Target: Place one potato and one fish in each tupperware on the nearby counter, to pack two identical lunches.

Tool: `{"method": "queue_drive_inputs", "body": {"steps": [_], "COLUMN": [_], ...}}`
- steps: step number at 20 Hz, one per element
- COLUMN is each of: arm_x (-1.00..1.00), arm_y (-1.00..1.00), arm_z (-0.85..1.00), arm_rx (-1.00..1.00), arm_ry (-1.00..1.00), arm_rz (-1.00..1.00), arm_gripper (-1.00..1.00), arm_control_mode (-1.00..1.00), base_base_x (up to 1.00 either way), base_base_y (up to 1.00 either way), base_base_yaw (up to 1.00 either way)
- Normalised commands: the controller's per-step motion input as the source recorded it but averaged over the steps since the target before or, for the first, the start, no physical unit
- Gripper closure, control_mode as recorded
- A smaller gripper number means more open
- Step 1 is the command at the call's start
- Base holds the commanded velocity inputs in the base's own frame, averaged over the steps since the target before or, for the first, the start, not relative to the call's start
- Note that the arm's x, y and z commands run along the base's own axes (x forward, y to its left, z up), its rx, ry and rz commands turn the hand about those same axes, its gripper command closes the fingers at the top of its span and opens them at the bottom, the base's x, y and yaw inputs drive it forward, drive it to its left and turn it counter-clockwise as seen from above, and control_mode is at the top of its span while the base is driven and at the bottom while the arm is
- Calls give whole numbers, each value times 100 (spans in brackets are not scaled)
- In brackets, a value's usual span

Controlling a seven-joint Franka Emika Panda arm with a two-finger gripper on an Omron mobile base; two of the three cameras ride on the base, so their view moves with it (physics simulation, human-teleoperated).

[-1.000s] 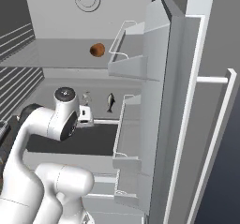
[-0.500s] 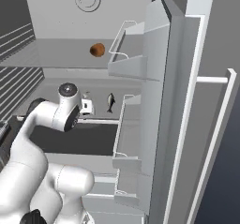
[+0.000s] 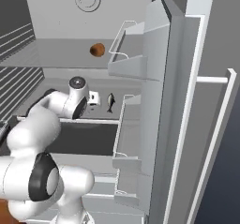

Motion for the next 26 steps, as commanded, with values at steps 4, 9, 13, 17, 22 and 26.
{"method": "queue_drive_inputs", "body": {"steps": [4, 9, 13, 17, 22, 26], "arm_x": [84, 72, 58, 59, 43, -66], "arm_y": [0, 11, 24, 13, 0, 0], "arm_z": [0, -11, -33, -36, -54, -86], "arm_rx": [0, 0, 0, 0, 0, -2], "arm_ry": [0, 0, -2, -1, 0, 3], "arm_rz": [-2, 0, 0, 0, 0, -6], "arm_gripper": [-100, -100, -100, -100, 100, 100], "arm_control_mode": [-100, -100, -100, -100, -100, -100], "base_base_x": [0, 0, 0, 0, 0, 0], "base_base_y": [0, 0, 0, 0, 0, 0], "base_base_yaw": [0, 0, 0, 0, 0, 0]}}
